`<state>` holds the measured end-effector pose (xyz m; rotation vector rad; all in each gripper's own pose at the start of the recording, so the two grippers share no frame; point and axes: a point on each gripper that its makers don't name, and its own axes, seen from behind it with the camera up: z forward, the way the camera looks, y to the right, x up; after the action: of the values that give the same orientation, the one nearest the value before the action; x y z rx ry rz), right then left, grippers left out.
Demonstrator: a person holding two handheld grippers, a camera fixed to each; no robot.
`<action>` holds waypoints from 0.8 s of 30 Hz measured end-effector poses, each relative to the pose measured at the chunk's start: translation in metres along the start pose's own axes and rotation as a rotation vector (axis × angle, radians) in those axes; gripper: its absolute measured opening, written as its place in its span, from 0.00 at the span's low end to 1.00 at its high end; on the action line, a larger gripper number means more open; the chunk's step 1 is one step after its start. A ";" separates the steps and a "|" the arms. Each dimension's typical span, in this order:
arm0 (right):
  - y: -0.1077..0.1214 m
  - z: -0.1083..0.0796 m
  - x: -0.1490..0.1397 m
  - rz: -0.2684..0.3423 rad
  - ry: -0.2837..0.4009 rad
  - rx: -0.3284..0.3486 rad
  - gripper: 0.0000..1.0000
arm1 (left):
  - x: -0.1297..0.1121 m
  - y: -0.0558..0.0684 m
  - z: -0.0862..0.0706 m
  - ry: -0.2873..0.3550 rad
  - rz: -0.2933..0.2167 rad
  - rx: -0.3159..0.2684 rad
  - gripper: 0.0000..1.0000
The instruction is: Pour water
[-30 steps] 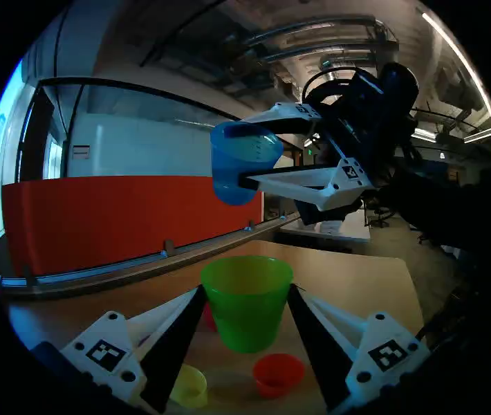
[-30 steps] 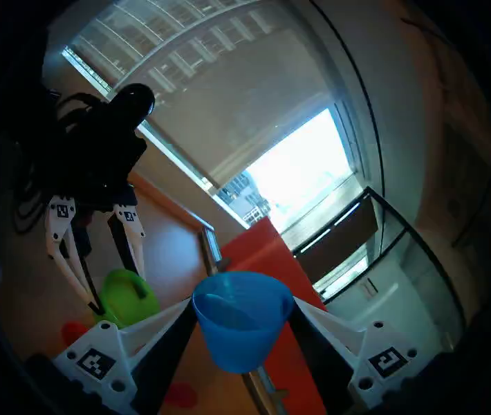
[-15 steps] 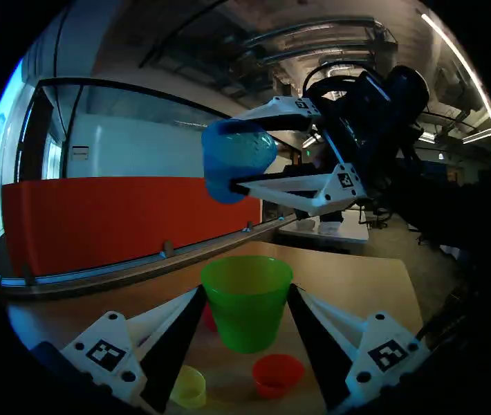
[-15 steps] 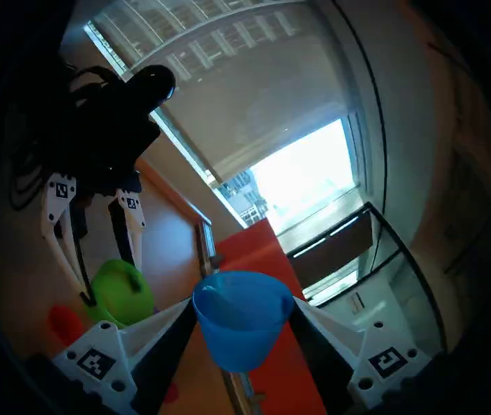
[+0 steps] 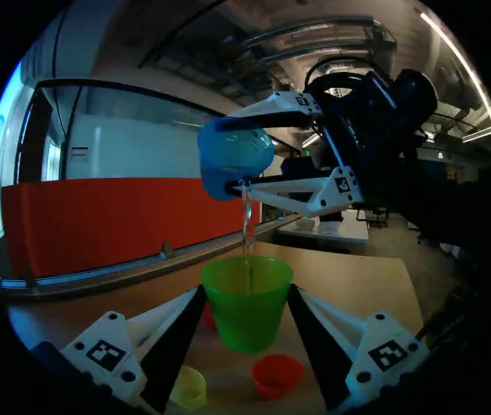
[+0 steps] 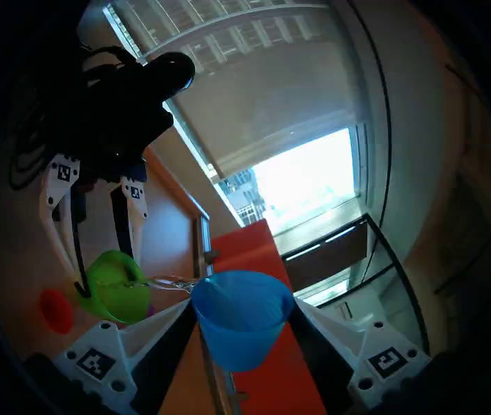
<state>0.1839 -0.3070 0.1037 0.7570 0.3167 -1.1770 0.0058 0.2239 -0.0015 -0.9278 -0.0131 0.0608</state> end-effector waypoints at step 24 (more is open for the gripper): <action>0.007 0.002 0.005 -0.086 0.002 -0.027 0.92 | -0.001 0.001 0.000 0.002 -0.001 -0.004 0.85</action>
<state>0.1918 -0.3109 0.1047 0.7274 0.3689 -1.2504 0.0047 0.2246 -0.0019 -0.9319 -0.0119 0.0585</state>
